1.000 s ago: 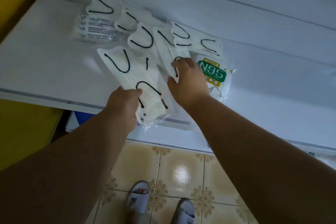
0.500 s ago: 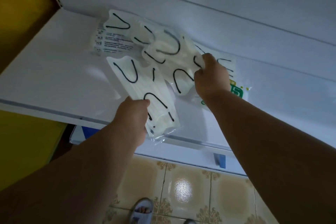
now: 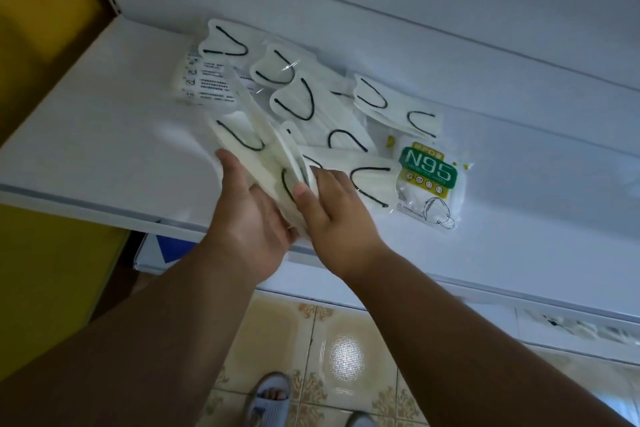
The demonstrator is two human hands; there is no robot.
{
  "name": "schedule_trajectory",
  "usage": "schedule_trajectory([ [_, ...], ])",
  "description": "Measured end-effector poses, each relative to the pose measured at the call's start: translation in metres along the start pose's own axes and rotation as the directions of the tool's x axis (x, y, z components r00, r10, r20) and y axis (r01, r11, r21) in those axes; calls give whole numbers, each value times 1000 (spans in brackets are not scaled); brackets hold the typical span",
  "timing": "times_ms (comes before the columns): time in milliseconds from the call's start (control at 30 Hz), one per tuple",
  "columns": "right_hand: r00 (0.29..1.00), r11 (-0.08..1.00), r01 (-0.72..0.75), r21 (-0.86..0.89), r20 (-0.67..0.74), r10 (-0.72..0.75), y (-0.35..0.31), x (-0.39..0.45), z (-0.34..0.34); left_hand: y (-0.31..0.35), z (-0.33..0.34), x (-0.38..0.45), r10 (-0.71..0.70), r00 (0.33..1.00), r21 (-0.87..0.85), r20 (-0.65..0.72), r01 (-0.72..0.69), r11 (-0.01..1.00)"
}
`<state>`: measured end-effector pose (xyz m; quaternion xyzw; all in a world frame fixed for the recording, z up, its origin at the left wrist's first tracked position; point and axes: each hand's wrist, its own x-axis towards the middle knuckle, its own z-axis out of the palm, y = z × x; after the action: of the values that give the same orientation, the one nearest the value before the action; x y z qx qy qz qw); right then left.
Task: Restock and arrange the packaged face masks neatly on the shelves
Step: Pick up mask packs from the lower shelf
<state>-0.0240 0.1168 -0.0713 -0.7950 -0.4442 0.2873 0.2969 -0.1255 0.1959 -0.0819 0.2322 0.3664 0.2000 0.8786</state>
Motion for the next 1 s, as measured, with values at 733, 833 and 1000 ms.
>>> schedule_trajectory([
  [733,969,971,-234,-49,76,237,-16,-9,15,-7,-36,-40,38,998,-57,-54,-42,997],
  [833,955,919,-296,259,109,277,-21,-5,18,-9,-36,-33,47,969,97,-244,-24,995],
  [1000,945,682,-301,667,113,306,-35,-4,13,-8,-31,-32,89,961,223,-262,-29,974],
])
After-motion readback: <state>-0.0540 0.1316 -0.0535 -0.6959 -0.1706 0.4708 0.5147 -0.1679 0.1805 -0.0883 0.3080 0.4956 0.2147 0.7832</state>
